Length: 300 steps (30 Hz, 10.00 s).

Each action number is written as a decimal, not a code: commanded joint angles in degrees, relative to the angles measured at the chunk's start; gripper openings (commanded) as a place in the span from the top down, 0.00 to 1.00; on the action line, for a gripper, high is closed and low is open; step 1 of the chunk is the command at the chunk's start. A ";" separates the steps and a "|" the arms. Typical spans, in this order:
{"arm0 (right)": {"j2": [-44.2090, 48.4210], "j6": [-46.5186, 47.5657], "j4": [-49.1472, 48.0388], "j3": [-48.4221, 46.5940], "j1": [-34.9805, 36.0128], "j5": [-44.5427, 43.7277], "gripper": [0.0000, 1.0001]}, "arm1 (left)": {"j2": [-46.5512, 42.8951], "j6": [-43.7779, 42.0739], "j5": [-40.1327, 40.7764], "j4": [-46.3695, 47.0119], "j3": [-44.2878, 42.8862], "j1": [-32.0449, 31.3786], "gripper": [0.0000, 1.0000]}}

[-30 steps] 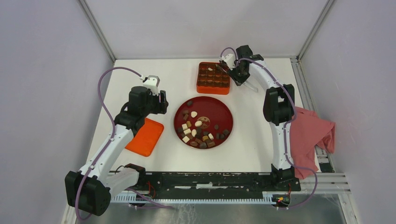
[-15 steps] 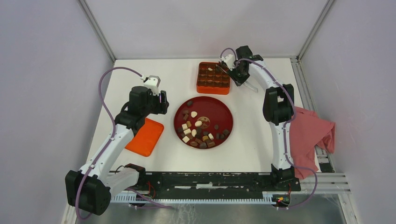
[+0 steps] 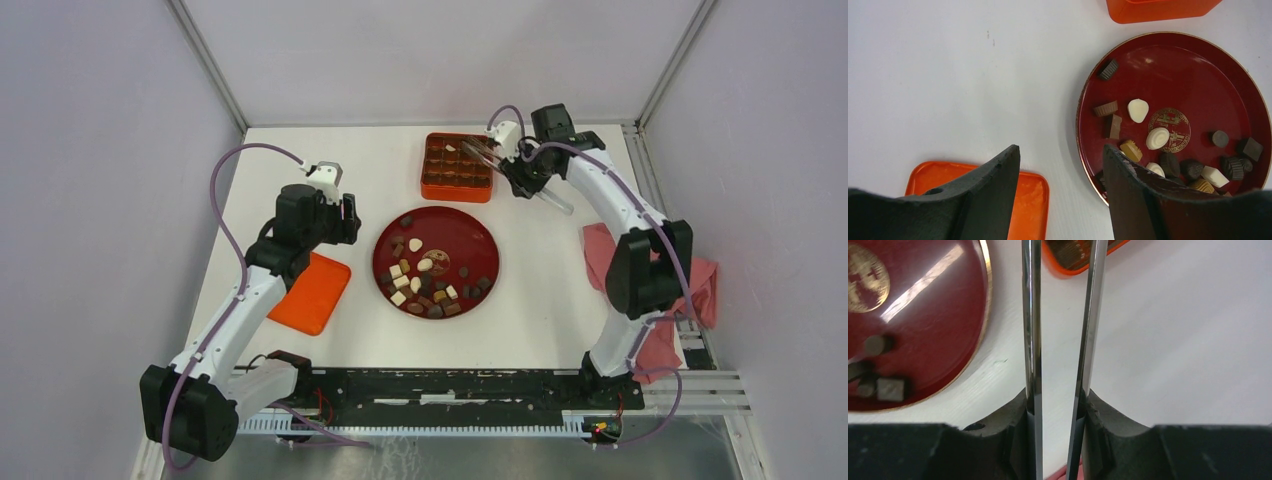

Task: Pack the chocolate
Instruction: Place the fake chocolate in the packing box, then pick up the fake chocolate from the plate, then place the fake chocolate in the packing box, then pick up the fake chocolate from the plate.

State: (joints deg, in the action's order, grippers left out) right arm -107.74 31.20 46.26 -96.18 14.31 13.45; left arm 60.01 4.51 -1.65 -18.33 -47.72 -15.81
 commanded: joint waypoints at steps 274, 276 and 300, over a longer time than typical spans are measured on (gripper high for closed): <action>6.29 15.25 -0.48 19.16 18.26 -5.36 0.65 | -9.81 1.67 0.55 1.90 3.70 4.63 0.01; 5.02 15.12 0.58 17.63 18.92 -6.59 0.65 | -10.12 1.88 0.49 2.25 4.20 4.67 0.01; -3.13 13.28 6.26 8.91 20.63 -7.87 0.55 | -10.00 1.32 -2.07 2.45 4.38 4.62 0.05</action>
State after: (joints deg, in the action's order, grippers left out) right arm -109.80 45.45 52.16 -83.66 34.76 5.93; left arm 50.92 8.47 -3.11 -17.26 -43.42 -11.33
